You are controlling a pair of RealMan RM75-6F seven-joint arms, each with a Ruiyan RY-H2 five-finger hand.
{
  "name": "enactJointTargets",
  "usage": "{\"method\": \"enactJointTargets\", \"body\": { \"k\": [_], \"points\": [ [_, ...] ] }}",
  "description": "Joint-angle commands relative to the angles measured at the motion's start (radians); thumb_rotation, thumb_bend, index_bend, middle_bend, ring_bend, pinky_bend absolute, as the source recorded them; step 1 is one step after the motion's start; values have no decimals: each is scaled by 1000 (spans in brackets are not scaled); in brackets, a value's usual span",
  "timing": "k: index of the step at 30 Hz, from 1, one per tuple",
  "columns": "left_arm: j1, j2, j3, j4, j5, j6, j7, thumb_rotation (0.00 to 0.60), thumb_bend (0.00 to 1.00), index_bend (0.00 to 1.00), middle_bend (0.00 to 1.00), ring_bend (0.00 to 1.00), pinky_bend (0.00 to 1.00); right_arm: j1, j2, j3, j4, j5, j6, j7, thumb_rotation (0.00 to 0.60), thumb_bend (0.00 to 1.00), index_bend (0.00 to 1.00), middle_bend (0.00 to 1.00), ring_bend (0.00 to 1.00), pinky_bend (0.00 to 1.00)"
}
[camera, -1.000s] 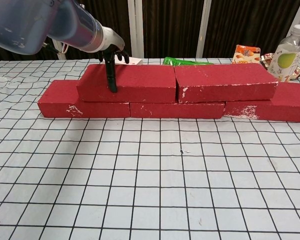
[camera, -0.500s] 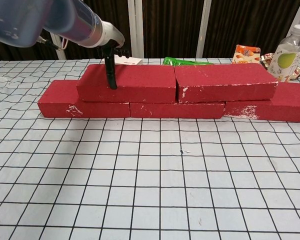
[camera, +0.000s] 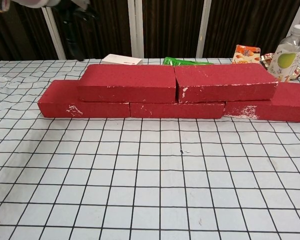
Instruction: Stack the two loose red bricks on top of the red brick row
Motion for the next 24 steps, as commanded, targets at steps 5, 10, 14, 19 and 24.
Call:
{"method": "enactJointTargets", "body": {
  "k": [5,10,14,19,24],
  "points": [
    [120,106,85,-37,109,-43,-115,600,0,109,137,0,182,2,-4,-2,-3,-5,0,-5,600,153,56,0,0,0],
    [142,92,128,10,152,-95,-149,600,0,135,166,1,187,3,-9,-4,-5,-7,1,-12,600,154,56,0,0,0],
    [141,58,154,54,171,-129,-166,600,0,164,196,8,204,5,-12,-5,-4,-6,0,-17,600,154,56,0,0,0],
    [126,4,174,111,179,-141,-180,600,0,174,196,8,204,7,-13,-4,1,-1,-4,-17,600,154,55,0,0,0],
    [108,-43,189,143,182,-140,-184,600,0,172,198,8,204,7,-11,-3,2,0,-6,-12,600,154,56,0,0,0]
  ]
}}
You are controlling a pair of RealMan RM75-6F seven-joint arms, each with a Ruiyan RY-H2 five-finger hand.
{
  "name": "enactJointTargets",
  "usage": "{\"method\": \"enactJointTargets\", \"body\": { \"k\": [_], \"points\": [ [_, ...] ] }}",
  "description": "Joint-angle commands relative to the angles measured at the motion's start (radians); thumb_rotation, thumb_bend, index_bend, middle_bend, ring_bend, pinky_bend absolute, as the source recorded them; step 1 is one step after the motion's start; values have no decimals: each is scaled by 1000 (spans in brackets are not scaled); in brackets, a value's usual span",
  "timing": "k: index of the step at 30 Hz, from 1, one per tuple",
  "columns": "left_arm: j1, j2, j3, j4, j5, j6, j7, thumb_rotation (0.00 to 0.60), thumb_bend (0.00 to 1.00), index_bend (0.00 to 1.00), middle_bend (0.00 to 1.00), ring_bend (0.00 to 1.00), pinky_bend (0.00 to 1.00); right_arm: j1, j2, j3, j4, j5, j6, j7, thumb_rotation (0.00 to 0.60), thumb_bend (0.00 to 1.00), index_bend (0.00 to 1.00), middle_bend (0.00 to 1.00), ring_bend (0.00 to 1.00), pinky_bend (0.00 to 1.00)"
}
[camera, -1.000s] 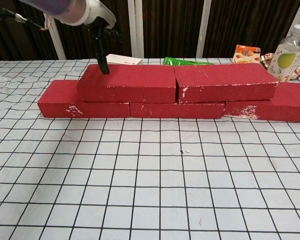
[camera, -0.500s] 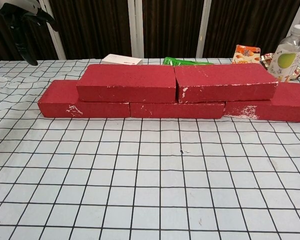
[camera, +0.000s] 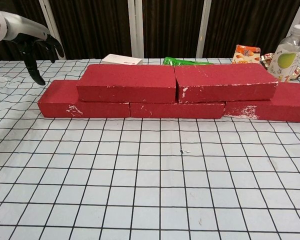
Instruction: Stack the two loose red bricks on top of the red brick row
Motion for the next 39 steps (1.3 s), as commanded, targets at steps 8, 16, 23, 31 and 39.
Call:
{"method": "enactJointTargets", "body": {
  "k": [8,16,23,31,39],
  "points": [
    [-44,-66,24,27,-15,1,9,600,0,168,201,8,204,-2,5,0,0,-5,-1,12,600,154,55,0,0,0],
    [-74,-96,37,35,-48,12,26,600,0,161,201,8,204,-5,11,-1,0,-10,-2,24,600,154,56,0,0,0],
    [-89,-110,46,50,-76,19,35,600,0,153,201,8,204,-5,11,-2,1,-13,-3,26,600,153,56,0,0,0],
    [-101,-126,46,62,-78,16,35,600,0,148,197,8,204,-1,7,-1,4,-8,-8,20,600,154,55,0,0,0],
    [-108,-135,47,71,-86,12,32,600,0,146,195,7,204,-1,7,-1,3,-6,-7,17,600,154,56,0,0,0]
  ]
}}
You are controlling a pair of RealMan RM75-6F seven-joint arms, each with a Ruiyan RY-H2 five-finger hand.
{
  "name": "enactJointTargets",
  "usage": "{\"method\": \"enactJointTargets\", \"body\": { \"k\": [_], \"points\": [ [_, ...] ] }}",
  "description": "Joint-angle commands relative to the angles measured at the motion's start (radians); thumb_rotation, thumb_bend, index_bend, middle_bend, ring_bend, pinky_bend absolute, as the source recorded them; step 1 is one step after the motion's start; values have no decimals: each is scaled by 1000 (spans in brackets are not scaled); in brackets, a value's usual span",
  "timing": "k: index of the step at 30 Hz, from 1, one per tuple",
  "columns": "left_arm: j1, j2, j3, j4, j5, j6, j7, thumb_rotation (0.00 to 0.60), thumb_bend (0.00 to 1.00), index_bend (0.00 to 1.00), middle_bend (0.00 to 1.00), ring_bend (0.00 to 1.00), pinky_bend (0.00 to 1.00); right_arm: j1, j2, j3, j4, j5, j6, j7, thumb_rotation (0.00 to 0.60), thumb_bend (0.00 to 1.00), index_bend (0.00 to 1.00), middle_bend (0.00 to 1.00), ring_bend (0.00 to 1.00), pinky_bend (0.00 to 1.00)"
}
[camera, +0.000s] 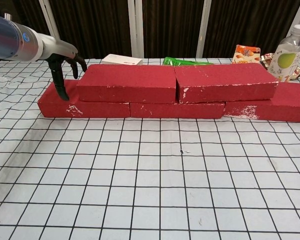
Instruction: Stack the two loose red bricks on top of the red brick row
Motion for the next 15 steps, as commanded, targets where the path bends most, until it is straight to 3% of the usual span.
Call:
{"method": "enactJointTargets", "body": {
  "k": [1,15],
  "points": [
    [-2,-3,-1,4,-3,-2,-2,600,0,146,195,7,204,-1,0,-1,-1,0,2,-2,600,154,56,0,0,0],
    [-11,35,10,-36,-18,12,7,600,0,172,198,8,204,0,-2,-3,-5,-4,4,-8,600,154,56,0,0,0]
  ]
}}
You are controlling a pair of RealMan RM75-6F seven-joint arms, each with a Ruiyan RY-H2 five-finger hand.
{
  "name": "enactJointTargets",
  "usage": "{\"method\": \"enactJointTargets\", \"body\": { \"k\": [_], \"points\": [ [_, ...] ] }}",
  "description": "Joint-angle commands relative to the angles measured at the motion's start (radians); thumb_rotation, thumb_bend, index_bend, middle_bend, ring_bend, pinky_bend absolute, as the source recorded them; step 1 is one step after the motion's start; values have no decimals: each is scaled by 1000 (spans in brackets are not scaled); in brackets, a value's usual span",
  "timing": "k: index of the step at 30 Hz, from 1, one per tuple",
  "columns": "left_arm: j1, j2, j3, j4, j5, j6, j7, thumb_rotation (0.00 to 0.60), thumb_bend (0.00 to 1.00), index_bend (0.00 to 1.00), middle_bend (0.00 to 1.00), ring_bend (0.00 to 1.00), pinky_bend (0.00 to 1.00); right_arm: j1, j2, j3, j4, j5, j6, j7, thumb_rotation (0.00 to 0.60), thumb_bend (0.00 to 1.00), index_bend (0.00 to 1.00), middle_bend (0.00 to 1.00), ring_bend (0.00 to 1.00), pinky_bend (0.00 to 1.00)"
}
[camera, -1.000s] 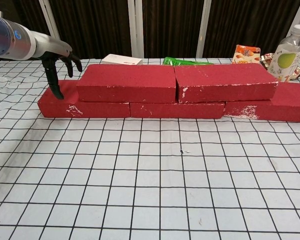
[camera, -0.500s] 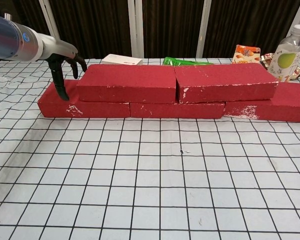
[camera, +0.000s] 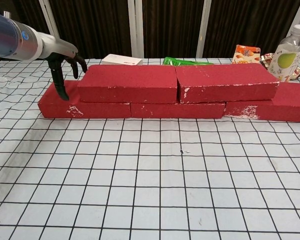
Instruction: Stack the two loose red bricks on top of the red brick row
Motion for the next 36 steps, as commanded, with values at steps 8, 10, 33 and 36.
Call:
{"method": "enactJointTargets", "body": {
  "k": [8,10,33,36],
  "points": [
    [14,166,9,-141,-66,38,4,600,0,167,176,8,210,1,-3,-3,-5,-8,2,-6,600,154,56,0,0,0],
    [37,226,10,-197,-53,42,-22,600,0,159,174,8,212,1,-3,-5,-7,-11,2,-9,600,154,56,0,0,0],
    [1008,216,293,-120,1314,731,-835,600,0,147,55,0,186,-27,-42,-41,5,-206,109,-46,600,154,56,0,0,0],
    [1029,225,285,-123,1338,755,-840,600,0,146,56,0,186,-37,-39,-45,-8,-221,128,-54,600,153,56,0,0,0]
  ]
}}
